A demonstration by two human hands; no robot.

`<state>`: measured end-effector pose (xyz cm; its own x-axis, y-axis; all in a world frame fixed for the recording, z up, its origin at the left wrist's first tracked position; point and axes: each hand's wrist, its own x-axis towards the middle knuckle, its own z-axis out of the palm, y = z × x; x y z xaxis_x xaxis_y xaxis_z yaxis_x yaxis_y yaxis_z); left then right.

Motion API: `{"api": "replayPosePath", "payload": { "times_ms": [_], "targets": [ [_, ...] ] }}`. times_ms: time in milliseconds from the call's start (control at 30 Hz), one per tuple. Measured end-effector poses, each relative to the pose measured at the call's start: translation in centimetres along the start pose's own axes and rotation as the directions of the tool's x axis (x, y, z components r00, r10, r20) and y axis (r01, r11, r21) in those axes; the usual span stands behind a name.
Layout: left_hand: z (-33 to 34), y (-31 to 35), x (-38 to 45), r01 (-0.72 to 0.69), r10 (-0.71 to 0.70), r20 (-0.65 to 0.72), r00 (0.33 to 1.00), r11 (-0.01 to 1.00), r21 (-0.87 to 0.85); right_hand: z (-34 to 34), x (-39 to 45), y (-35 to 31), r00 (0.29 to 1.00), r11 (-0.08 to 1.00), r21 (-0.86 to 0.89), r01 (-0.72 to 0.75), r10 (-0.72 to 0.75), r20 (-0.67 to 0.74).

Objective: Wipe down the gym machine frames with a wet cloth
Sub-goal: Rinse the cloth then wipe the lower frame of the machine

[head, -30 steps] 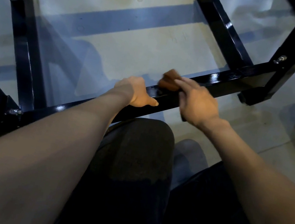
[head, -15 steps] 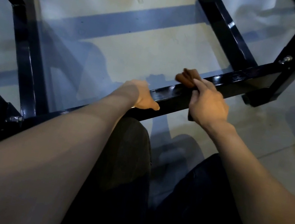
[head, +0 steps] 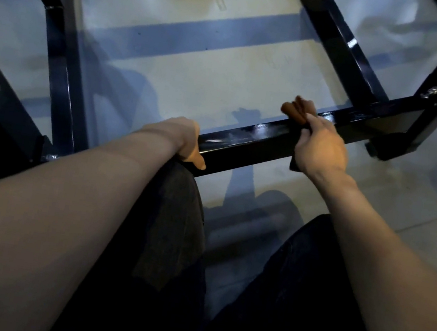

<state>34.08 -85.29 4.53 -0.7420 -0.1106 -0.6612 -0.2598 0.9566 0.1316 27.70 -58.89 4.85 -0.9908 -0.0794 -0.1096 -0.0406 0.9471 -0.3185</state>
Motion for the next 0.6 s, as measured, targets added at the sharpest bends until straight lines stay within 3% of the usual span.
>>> {"api": "replayPosePath", "payload": {
  "times_ms": [67, 100, 233, 300, 367, 433, 500, 533, 600],
  "targets": [
    [-0.1, -0.1, -0.3, 0.021, -0.021, -0.006, 1.000, 1.000, -0.010, 0.6, -0.8, -1.2, 0.999, 0.999, 0.008, -0.038, 0.038, -0.009],
    [-0.2, 0.0, -0.4, 0.028, -0.028, -0.006, 1.000, 1.000, -0.014, 1.1, -1.9, -2.2, 1.000, 1.000, 0.003, 0.014, -0.014, -0.005],
    [-0.2, 0.2, -0.7, 0.046, -0.046, -0.034, 0.998, 0.999, -0.012, 2.5, -7.1, -5.2, 0.921, 0.925, 0.030, 0.379, -0.381, 0.081],
    [-0.1, 0.1, -0.7, 0.061, -0.061, -0.041, 0.997, 0.998, -0.012, 2.1, -6.7, -4.7, 0.872, 0.876, -0.024, 0.483, -0.477, 0.111],
    [-0.1, 0.1, -0.7, 0.062, -0.063, -0.041, 0.997, 0.998, -0.020, 1.2, -4.4, -3.1, 0.900, 0.900, -0.070, 0.430, -0.421, 0.114],
    [-0.2, 0.0, -0.7, 0.057, -0.058, -0.038, 0.998, 0.998, -0.024, 0.0, -1.8, -1.3, 0.974, 0.972, -0.083, 0.221, -0.215, 0.078],
    [-0.2, -0.2, -0.7, 0.054, -0.055, -0.037, 0.998, 0.998, -0.027, -0.4, -0.2, -0.3, 1.000, 0.998, -0.055, -0.005, 0.006, 0.029],
    [-0.2, -0.2, -0.7, 0.051, -0.051, -0.036, 0.998, 0.998, -0.024, -0.3, -0.3, -0.6, 0.998, 0.997, -0.056, -0.054, 0.055, 0.015],
    [-0.2, -0.3, -0.7, 0.044, -0.045, -0.034, 0.998, 0.999, -0.019, 0.6, -1.8, -2.6, 1.000, 0.998, -0.066, 0.011, -0.010, 0.019]
  ]
}}
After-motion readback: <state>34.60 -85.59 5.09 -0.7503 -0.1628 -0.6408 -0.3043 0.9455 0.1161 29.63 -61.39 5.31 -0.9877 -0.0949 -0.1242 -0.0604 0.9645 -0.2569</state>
